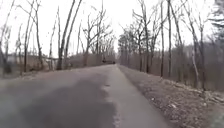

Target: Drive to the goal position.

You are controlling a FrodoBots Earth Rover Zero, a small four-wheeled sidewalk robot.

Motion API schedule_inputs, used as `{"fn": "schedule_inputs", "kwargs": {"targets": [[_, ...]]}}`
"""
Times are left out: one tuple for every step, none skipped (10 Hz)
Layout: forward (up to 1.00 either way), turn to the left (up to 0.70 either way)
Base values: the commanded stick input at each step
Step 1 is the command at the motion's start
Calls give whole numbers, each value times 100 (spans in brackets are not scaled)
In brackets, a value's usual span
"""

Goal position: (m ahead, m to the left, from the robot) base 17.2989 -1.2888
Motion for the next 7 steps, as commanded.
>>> {"fn": "schedule_inputs", "kwargs": {"targets": [[85,0],[85,0],[85,0],[85,0],[85,0],[85,0],[85,0]]}}
